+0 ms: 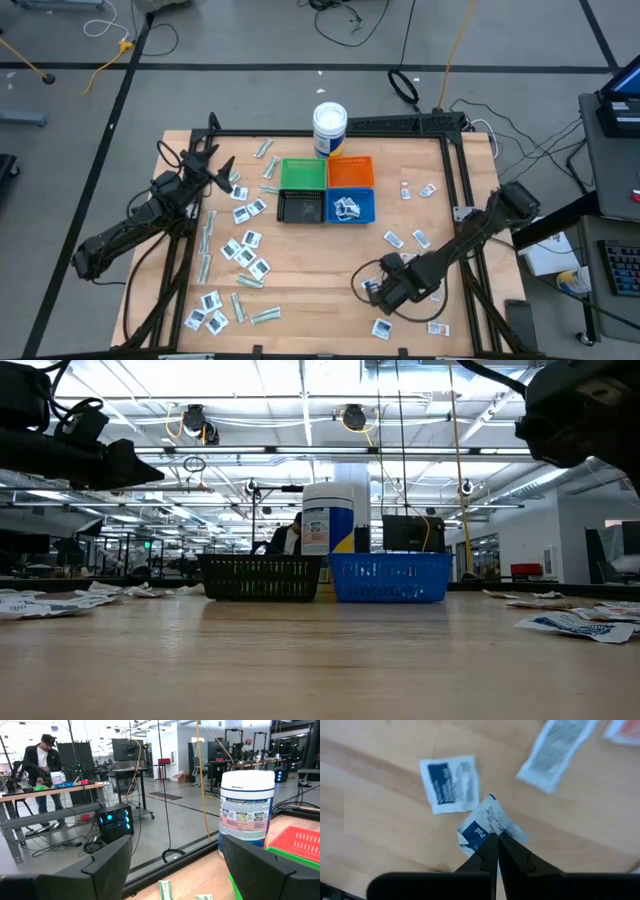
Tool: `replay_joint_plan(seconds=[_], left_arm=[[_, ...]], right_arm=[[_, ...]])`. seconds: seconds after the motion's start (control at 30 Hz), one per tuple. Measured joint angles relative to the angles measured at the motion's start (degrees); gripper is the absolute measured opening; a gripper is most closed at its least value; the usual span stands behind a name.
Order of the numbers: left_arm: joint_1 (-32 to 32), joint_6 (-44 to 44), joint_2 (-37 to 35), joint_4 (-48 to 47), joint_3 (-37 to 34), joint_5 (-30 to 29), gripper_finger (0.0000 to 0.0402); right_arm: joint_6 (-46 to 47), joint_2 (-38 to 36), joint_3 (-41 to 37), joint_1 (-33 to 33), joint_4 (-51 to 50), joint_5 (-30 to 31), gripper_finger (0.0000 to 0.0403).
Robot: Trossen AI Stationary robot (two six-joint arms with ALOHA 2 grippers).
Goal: Pick & Place First Aid Supplies
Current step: Put the blue alcohol pad into the blue basket
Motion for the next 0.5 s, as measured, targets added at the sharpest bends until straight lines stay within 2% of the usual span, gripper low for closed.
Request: replay_joint_plan(seconds=[0.27, 0.5], left_arm=[[0.02, 0.00, -0.01, 0.00, 0.00, 0.00, 0.0308], [0.02, 0.00, -0.02, 0.00, 0.01, 0.01, 0.0308]], right_arm=[[-2.15, -7.61, 0.11, -3.58, -4.99, -0.29, 0.0001], [-5.73, -8.87, 0.13, -7.57, -7.64, -0.44, 0.0000]])
